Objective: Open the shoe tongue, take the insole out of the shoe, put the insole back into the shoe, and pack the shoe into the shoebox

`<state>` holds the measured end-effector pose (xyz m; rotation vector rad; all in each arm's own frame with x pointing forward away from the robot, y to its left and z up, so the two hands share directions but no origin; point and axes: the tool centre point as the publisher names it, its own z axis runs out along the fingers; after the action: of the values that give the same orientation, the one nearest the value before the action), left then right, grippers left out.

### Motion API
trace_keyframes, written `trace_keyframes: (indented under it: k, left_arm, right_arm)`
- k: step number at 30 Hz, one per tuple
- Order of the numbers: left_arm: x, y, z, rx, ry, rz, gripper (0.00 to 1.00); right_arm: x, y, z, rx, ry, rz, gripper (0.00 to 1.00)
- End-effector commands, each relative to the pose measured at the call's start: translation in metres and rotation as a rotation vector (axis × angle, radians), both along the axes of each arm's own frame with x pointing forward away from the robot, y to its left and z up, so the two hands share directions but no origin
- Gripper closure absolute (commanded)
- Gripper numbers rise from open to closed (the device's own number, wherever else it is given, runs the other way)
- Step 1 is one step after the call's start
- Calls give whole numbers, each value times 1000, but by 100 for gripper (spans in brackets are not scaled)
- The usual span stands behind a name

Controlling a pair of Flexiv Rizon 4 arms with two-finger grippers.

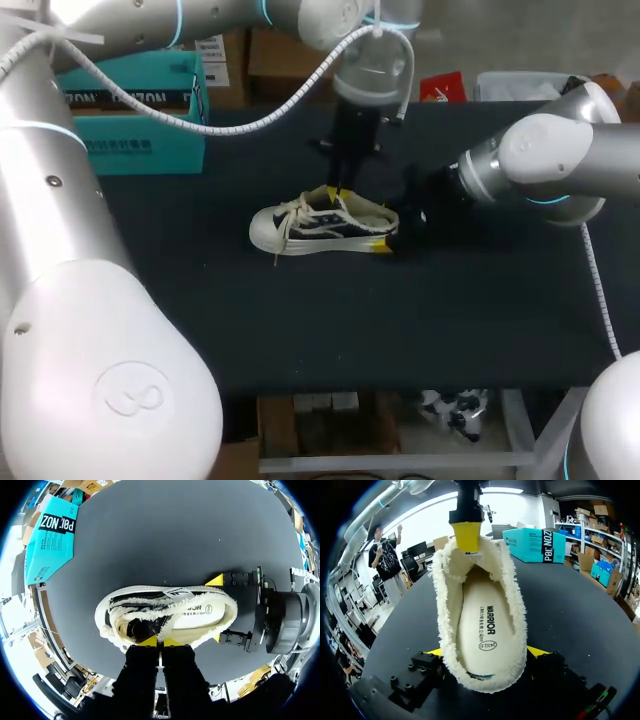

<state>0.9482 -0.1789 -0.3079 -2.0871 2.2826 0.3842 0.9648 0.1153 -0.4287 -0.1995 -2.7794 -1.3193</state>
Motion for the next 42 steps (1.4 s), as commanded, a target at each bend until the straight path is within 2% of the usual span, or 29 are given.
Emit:
trace_keyframes:
  k: [1, 10, 15, 22, 27, 35, 37, 42]
  left_arm:
    - [-19, 26, 4, -134, -68, 0, 100]
    - [-29, 66, 2, -337, -182, 48, 100]
    - [-28, 84, 0, -424, -207, 75, 100]
    - [-20, 95, -8, -478, -220, 111, 100]
    - [-17, 110, -15, -551, -223, 148, 100]
    - [-11, 110, -23, -587, -201, 129, 100]
    - [-12, 106, -19, -594, -198, 108, 88]
    - [-20, 93, 2, -608, -223, 22, 71]
  right_arm:
    - [1, 2, -9, 4, -1, 1, 100]
    - [1, 2, -9, 4, -1, 1, 100]
    - [1, 2, -9, 4, -1, 1, 100]
    - [1, 2, -9, 4, -1, 1, 100]
    - [1, 2, -9, 4, -1, 1, 100]
    - [1, 2, -9, 4, -1, 1, 100]
    - [1, 2, -9, 4, -1, 1, 100]
    - [1, 2, -9, 4, -1, 1, 100]
